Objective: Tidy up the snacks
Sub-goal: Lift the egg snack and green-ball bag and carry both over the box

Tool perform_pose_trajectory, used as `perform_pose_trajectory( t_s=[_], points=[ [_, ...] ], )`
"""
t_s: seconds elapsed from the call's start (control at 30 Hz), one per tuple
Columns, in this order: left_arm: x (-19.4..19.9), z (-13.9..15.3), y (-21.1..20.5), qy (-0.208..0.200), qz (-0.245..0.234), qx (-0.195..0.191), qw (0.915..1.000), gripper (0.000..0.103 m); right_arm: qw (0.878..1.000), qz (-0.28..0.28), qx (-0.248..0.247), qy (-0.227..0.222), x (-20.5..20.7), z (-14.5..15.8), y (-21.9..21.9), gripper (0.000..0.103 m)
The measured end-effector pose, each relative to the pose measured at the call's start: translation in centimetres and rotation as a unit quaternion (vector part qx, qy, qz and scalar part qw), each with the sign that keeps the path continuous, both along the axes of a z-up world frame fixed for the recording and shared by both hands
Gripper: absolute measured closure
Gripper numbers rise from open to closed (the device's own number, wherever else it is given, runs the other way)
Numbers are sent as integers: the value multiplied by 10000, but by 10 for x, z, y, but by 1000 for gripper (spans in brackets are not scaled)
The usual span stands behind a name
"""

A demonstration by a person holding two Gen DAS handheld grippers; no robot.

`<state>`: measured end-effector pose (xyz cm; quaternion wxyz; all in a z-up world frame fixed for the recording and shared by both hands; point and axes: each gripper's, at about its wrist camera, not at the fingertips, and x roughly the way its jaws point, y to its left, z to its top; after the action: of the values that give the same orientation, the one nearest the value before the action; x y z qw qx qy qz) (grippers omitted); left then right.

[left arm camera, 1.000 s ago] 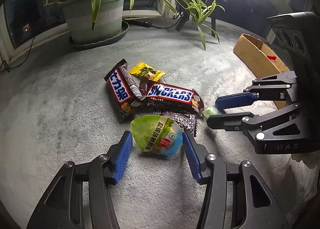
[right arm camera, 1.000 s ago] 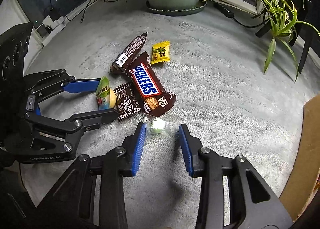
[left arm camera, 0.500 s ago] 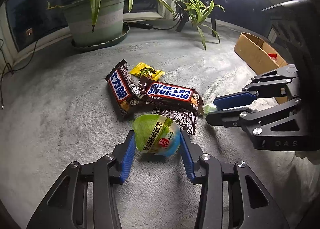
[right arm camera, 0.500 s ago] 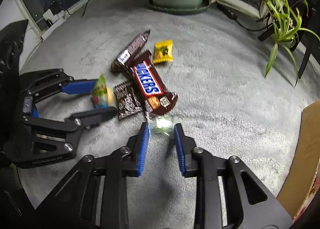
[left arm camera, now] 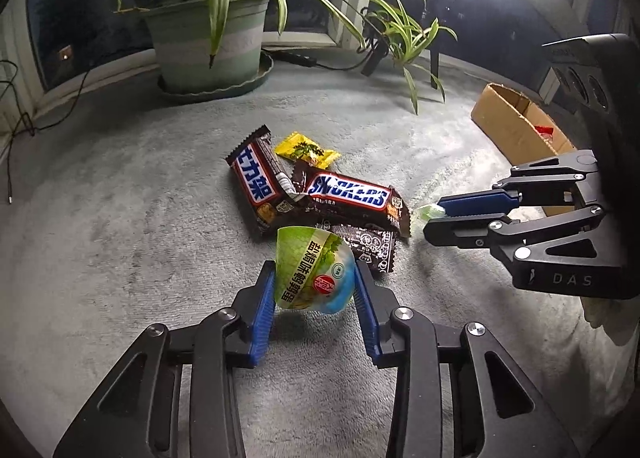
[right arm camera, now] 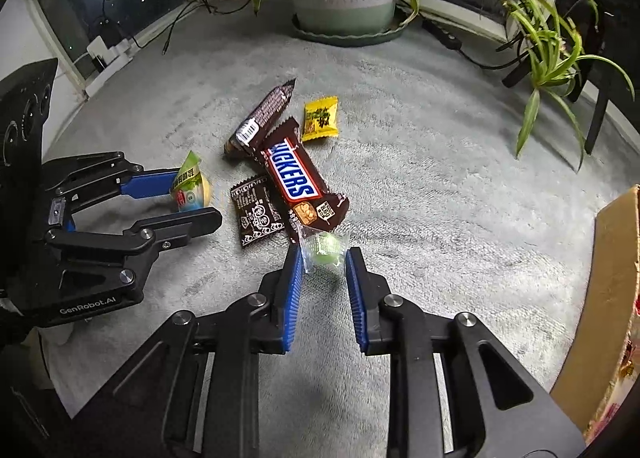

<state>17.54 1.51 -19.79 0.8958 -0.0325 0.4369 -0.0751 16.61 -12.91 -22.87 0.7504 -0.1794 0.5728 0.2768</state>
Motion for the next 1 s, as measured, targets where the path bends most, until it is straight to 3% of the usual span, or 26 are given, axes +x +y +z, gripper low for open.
perform_pose_trajectory(
  t_s=[0.5, 1.0],
  points=[
    [-4, 44, -27, -389, -166, -195, 9989, 67, 9957, -528, 430, -630, 2, 77, -53, 80],
    [5, 75, -134, -692, -900, -528, 9921, 67, 9807, -1502, 394, -1189, 22, 139, -173, 80]
  ],
)
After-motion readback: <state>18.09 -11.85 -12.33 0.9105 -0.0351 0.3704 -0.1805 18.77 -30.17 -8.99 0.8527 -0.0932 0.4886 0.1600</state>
